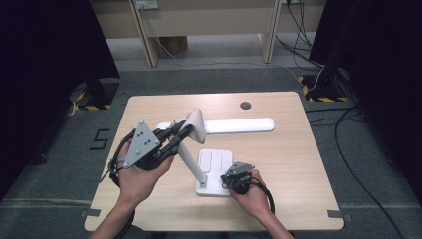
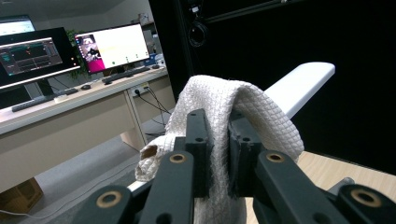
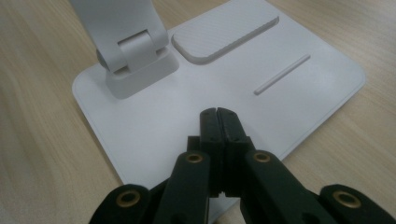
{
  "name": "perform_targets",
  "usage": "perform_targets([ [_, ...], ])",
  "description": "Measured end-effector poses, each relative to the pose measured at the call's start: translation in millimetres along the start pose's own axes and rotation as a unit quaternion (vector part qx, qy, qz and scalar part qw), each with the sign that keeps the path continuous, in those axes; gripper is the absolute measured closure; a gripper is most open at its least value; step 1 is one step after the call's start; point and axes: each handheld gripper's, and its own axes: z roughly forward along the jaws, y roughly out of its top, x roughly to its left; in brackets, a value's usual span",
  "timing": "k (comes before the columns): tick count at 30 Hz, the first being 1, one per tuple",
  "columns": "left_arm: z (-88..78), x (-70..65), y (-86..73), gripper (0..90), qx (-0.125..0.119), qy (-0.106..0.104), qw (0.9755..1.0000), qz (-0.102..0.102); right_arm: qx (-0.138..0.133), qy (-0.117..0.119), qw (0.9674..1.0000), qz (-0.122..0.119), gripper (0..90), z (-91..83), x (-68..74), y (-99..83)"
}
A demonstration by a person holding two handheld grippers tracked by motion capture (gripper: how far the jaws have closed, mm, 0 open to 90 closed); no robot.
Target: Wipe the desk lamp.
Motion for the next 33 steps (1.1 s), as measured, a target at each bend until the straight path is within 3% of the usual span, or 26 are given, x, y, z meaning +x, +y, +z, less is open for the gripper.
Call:
perform_targets([
  [33, 15.9, -11.0, 4.7, 80.8, 0.001, -0.014, 0.9999, 0.004, -0.006, 0.001, 1.0000, 0.004, 90.0, -0.1, 0.4, -2.0],
])
